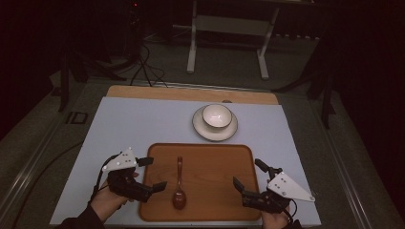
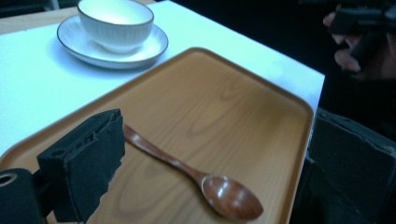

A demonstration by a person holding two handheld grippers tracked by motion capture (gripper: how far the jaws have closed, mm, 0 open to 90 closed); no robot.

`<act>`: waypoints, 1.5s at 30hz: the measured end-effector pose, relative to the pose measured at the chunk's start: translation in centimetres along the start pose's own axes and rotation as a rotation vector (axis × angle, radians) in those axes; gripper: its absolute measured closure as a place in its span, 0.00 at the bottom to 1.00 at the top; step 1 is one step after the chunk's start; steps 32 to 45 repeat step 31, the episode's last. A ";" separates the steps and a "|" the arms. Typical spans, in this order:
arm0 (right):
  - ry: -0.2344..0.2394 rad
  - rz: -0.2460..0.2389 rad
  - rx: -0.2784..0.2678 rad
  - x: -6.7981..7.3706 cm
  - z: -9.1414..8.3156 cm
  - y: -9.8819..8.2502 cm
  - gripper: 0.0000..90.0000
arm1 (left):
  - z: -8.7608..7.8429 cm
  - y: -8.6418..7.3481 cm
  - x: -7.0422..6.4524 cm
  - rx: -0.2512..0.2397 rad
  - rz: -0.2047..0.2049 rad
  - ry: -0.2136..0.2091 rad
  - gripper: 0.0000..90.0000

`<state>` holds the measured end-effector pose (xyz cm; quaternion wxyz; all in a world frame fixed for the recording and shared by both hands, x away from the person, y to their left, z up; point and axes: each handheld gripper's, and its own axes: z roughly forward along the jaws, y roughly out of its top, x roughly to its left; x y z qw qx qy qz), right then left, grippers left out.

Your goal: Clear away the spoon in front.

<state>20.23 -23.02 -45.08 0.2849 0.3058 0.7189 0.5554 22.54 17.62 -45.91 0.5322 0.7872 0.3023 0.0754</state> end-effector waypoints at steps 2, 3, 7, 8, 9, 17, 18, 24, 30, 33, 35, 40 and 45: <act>0.002 -0.003 0.003 0.0 0.0 0.0 0.13 | -0.3 -0.4 0.0 -0.001 0.004 0.005 0.04; 0.003 -0.003 0.004 0.0 0.1 -0.1 0.13 | -0.4 -0.6 0.0 -0.005 0.003 0.006 0.04; 0.003 -0.006 0.006 0.1 0.1 -0.1 0.13 | -1.1 -1.6 0.2 -0.035 -0.014 0.025 0.04; 0.005 -0.006 0.006 0.1 0.0 -0.2 0.13 | -1.2 -1.8 0.3 -0.041 -0.011 0.030 0.04; 0.006 -0.006 0.005 0.1 0.0 -0.2 0.13 | -1.3 -2.0 0.3 -0.043 -0.009 0.035 0.04; 0.012 -0.014 0.028 0.2 0.2 -0.7 0.13 | -1.8 -3.6 0.8 -0.072 0.027 0.045 0.04; 0.012 -0.014 0.031 0.2 0.2 -0.8 0.13 | -1.8 -3.8 0.8 -0.067 0.026 0.053 0.04; 0.013 -0.002 0.045 -0.1 0.2 -1.3 0.13 | -1.5 -4.3 1.1 -0.060 0.023 0.049 0.04; 0.023 -0.001 0.058 0.0 0.4 -1.5 0.13 | -1.0 -4.5 1.0 -0.057 0.032 0.042 0.04; 0.024 -0.001 0.059 0.0 0.4 -1.5 0.13 | -1.0 -4.6 0.9 -0.055 0.038 0.041 0.04; 0.024 -0.001 0.059 0.0 0.4 -1.5 0.13 | -1.0 -4.6 0.9 -0.055 0.038 0.041 0.04; 0.024 -0.001 0.059 0.0 0.4 -1.5 0.13 | -1.0 -4.6 0.9 -0.055 0.038 0.041 0.04; 0.024 -0.001 0.059 0.0 0.4 -1.5 0.13 | -1.0 -4.6 0.9 -0.055 0.038 0.041 0.04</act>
